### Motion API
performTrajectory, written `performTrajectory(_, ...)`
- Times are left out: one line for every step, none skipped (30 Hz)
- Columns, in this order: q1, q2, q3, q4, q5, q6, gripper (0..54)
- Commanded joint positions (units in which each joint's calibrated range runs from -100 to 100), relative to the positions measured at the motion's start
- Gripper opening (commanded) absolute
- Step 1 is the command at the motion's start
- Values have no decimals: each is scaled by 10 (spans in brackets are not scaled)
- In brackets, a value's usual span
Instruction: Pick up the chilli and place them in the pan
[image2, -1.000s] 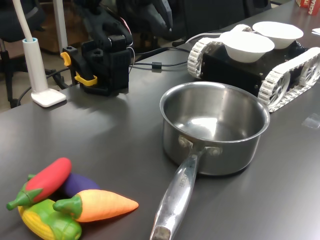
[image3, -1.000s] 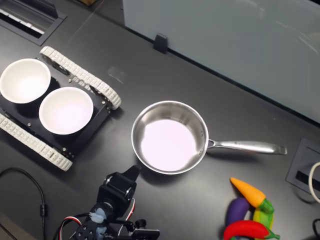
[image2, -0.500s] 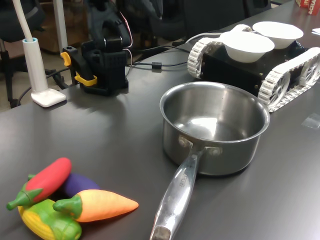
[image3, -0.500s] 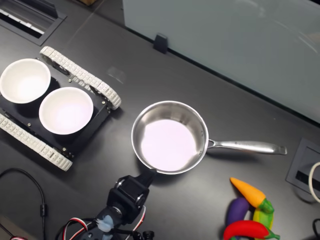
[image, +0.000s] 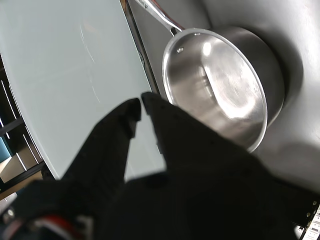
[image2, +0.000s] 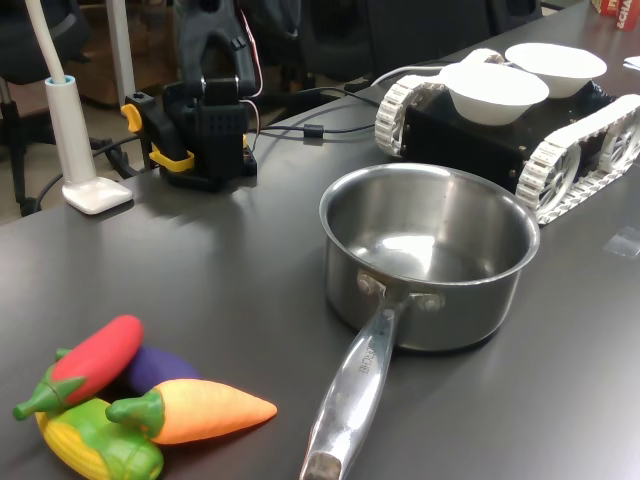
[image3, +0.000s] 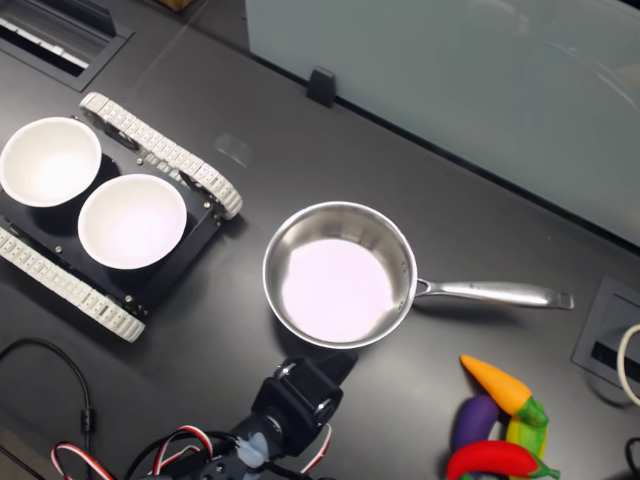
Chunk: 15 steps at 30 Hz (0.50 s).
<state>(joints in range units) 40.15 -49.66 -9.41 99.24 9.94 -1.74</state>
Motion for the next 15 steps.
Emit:
performTrajectory(30,26,-59,-8,3,-13,11)
performTrajectory(35,33,-64,-8,3,-14,11)
performTrajectory(40,39,-68,-8,3,-14,11)
performTrajectory(46,45,-71,-9,3,-14,11)
performTrajectory(53,49,-72,-14,3,-15,11)
performTrajectory(61,54,-73,-16,3,-16,11)
performTrajectory(72,62,-77,-17,3,-21,11)
performTrajectory(86,68,-80,-19,5,-29,11)
performTrajectory(98,73,-81,-21,6,-34,11)
performTrajectory(111,80,-84,-25,8,-38,11)
performTrajectory(119,86,-86,-26,9,-41,11)
performTrajectory(128,93,-88,-30,10,-41,11)
performTrajectory(135,100,-91,-33,11,-41,11)
performTrajectory(143,107,-95,-35,12,-41,11)
performTrajectory(151,114,-98,-38,13,-41,11)
